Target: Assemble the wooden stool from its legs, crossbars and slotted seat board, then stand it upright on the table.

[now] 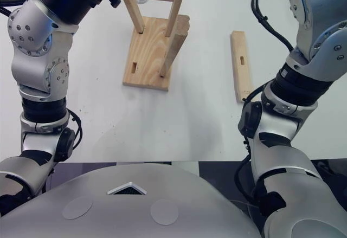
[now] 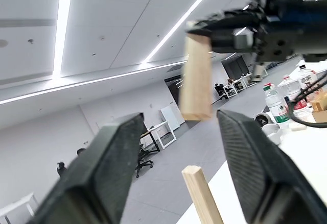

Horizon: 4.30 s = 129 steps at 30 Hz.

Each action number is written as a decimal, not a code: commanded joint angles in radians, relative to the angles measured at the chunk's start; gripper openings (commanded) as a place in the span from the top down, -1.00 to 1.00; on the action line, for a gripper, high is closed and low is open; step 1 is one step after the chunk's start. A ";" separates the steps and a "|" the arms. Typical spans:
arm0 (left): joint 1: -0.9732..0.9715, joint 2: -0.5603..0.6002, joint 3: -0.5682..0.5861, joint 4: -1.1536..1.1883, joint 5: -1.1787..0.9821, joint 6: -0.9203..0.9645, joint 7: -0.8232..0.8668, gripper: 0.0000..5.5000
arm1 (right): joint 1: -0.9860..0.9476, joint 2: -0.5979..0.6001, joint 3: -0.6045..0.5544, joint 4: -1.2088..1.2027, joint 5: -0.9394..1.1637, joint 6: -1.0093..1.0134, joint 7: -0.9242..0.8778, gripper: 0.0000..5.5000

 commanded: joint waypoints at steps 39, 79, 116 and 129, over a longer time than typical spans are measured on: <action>0.099 -0.008 0.086 0.082 -0.062 0.078 0.025 -0.20 | 0.640 0.114 -0.010 0.437 -1.052 -0.634 0.633 0.85; 0.080 -0.003 0.071 0.110 -0.036 0.057 0.002 -0.20 | 0.749 0.107 0.047 0.783 -1.133 -0.860 0.778 0.85; 0.114 -0.022 0.056 0.084 -0.003 0.042 0.048 -0.20 | 0.762 -0.193 0.096 0.168 -1.150 0.156 0.682 -0.34; 0.068 -0.024 0.088 0.072 -0.030 0.111 0.075 -0.20 | 0.720 -0.179 0.124 0.164 -1.270 -0.005 0.673 0.25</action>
